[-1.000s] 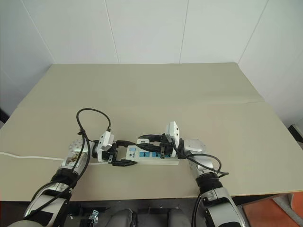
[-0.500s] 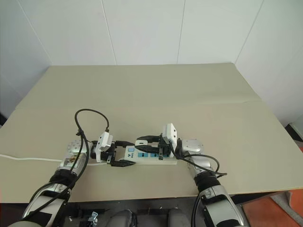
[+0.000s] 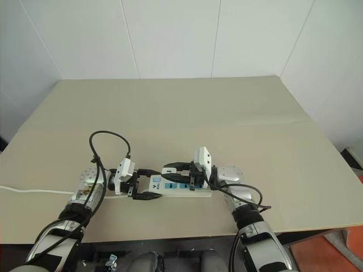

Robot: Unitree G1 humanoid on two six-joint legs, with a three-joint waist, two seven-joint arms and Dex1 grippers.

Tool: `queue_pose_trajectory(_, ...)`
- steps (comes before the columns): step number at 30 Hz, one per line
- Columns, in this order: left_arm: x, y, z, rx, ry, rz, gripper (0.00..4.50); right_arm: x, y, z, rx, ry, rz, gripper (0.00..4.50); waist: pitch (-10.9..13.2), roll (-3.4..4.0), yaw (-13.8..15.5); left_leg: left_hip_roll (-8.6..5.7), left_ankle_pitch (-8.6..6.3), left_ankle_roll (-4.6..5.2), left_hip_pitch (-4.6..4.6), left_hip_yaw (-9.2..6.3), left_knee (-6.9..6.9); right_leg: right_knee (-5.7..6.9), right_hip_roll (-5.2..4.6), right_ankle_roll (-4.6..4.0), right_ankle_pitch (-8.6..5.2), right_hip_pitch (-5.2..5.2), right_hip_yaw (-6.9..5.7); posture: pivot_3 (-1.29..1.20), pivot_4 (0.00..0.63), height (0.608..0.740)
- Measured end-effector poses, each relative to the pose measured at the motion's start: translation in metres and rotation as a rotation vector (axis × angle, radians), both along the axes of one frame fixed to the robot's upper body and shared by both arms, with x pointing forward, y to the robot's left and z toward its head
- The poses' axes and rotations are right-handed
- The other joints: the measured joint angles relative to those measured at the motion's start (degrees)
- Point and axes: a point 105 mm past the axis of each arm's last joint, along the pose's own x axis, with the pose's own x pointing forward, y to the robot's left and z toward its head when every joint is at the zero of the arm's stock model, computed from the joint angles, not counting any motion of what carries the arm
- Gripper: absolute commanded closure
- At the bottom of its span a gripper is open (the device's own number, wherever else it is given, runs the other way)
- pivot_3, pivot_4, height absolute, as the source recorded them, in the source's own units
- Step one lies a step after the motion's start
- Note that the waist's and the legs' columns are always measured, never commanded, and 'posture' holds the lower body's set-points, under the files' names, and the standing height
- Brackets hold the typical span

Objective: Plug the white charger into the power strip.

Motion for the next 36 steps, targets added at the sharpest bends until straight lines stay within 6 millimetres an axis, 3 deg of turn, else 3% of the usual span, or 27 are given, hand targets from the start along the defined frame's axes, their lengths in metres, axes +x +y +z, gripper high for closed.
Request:
queue_pose_trajectory(7, 0.000, 0.000, -0.001, 0.006, -0.001, 0.000, 1.22, -0.001, 0.001, -0.003, -0.024, -0.022, -0.004, 0.01, -0.30, -0.41, -0.02, 0.01, 0.00, 0.00, 0.01, -0.02, -0.04, -0.04, 0.00, 0.00, 0.00, 0.02, 0.00, 0.00, 0.150, 0.740)
queue_pose_trajectory(12, 0.000, -0.001, -0.001, 0.003, 0.008, -0.002, 1.22, -0.004, -0.002, -0.003, -0.033, -0.035, 0.017, 0.01, -0.31, -0.41, 0.13, 0.00, 0.00, 0.00, -0.03, -0.04, -0.06, -0.08, 0.00, 0.00, 0.00, 0.01, -0.01, 0.00, 0.150, 0.740)
queue_pose_trajectory(16, 0.005, -0.004, 0.003, -0.021, 0.090, 0.002, 0.02, -0.007, -0.008, -0.003, -0.050, -0.061, 0.021, 0.00, -0.31, -0.41, 0.31, -0.02, 0.00, 0.00, -0.10, -0.06, -0.06, -0.15, 0.00, 0.01, -0.01, 0.00, -0.03, 0.00, 0.150, 0.740)
queue_pose_trajectory(22, 0.005, -0.007, 0.018, -0.142, 0.116, -0.021, 0.02, -0.006, -0.024, 0.005, -0.058, -0.126, -0.027, 0.00, -0.29, -0.41, 0.10, -0.01, 0.00, 0.00, -0.27, -0.09, -0.06, -0.25, 0.00, 0.00, -0.01, -0.09, -0.05, 0.00, 0.150, 0.740)
queue_pose_trajectory(25, 0.005, 0.010, 0.046, -0.207, 0.107, -0.005, 0.02, -0.007, -0.046, 0.010, -0.111, -0.169, -0.069, 0.00, -0.03, -0.39, 0.00, 0.01, 0.00, 0.00, -0.47, -0.12, -0.06, -0.28, -0.01, 0.00, 0.00, -0.25, -0.07, 0.00, 0.150, 0.740)
queue_pose_trajectory(28, -0.002, 0.057, 0.071, -0.150, 0.103, 0.072, 0.02, -0.009, -0.092, 0.027, -0.201, -0.207, -0.141, 0.00, 0.51, -0.08, -0.41, -0.01, -0.01, -0.01, -0.61, -0.08, -0.23, -0.37, -0.07, 0.01, -0.01, -0.48, 0.00, 0.00, 0.150, 0.740)
queue_pose_trajectory(33, -0.017, 0.116, 0.070, 0.097, 0.064, 0.181, 0.02, -0.030, -0.162, 0.066, -0.426, -0.258, -0.184, 0.00, 0.64, 0.04, 0.04, 0.01, 0.00, -0.01, -0.90, -0.05, -0.65, -0.47, -0.07, -0.01, -0.01, -1.02, -0.02, 0.00, 0.150, 0.740)
queue_pose_trajectory(36, -0.022, 0.143, 0.069, 0.171, 0.081, 0.251, 0.02, -0.043, -0.197, 0.074, -0.569, -0.242, -0.222, 0.00, 0.67, 0.05, 0.32, 0.02, 0.00, -0.01, -1.00, -0.02, -0.65, -0.51, -0.07, -0.03, -0.02, -1.10, -0.05, 0.00, 0.150, 0.740)
